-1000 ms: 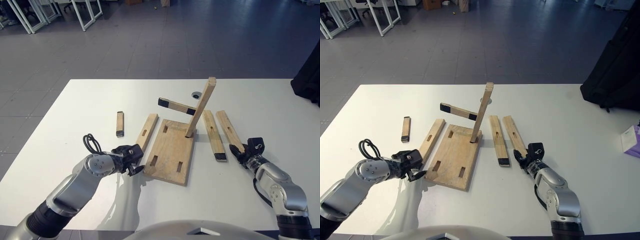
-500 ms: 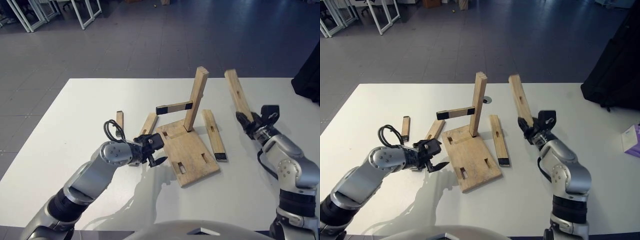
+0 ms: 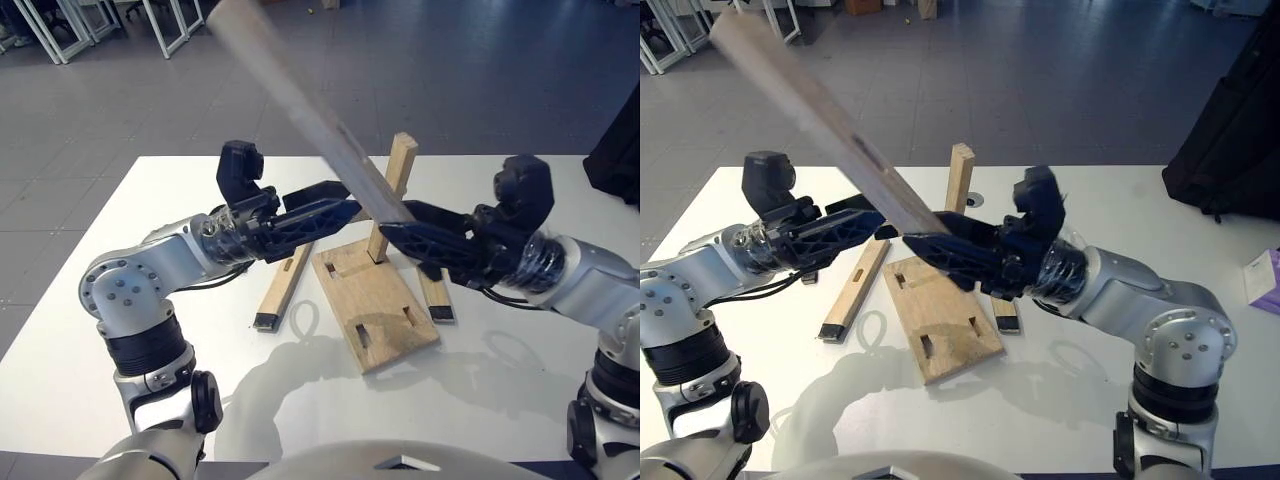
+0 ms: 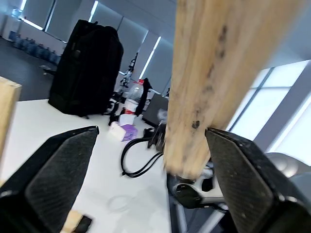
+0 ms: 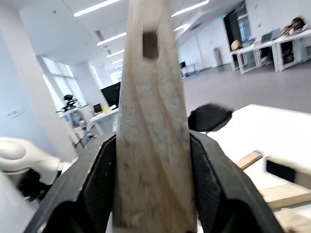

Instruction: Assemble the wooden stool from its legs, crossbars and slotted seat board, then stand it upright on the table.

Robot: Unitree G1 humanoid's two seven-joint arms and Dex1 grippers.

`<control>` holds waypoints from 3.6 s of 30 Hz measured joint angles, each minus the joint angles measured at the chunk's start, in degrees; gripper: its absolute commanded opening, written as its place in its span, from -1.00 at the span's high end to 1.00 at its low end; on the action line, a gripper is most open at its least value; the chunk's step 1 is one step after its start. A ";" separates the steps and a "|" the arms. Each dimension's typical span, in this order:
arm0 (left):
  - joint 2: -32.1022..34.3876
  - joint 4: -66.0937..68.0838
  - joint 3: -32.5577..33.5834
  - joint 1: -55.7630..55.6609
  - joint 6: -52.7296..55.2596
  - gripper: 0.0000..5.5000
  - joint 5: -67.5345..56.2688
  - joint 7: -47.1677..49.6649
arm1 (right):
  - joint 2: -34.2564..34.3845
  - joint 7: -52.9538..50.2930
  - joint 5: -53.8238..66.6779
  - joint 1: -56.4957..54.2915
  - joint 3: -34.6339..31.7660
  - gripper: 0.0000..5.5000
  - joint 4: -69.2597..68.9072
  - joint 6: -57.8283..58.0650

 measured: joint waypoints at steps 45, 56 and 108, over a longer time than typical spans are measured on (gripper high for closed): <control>18.22 1.65 -6.77 15.65 -32.96 0.26 14.89 -1.99 | -20.09 1.70 -27.77 8.01 10.52 -0.43 1.37 -4.04; 10.85 24.62 -21.88 12.33 -60.52 0.26 45.73 -17.63 | -14.26 7.75 -60.21 7.54 33.84 -0.43 1.99 -10.79; 11.73 42.34 -33.56 -5.07 -56.43 0.26 55.31 -25.31 | 11.92 8.05 -62.10 1.76 17.14 0.15 7.70 -3.89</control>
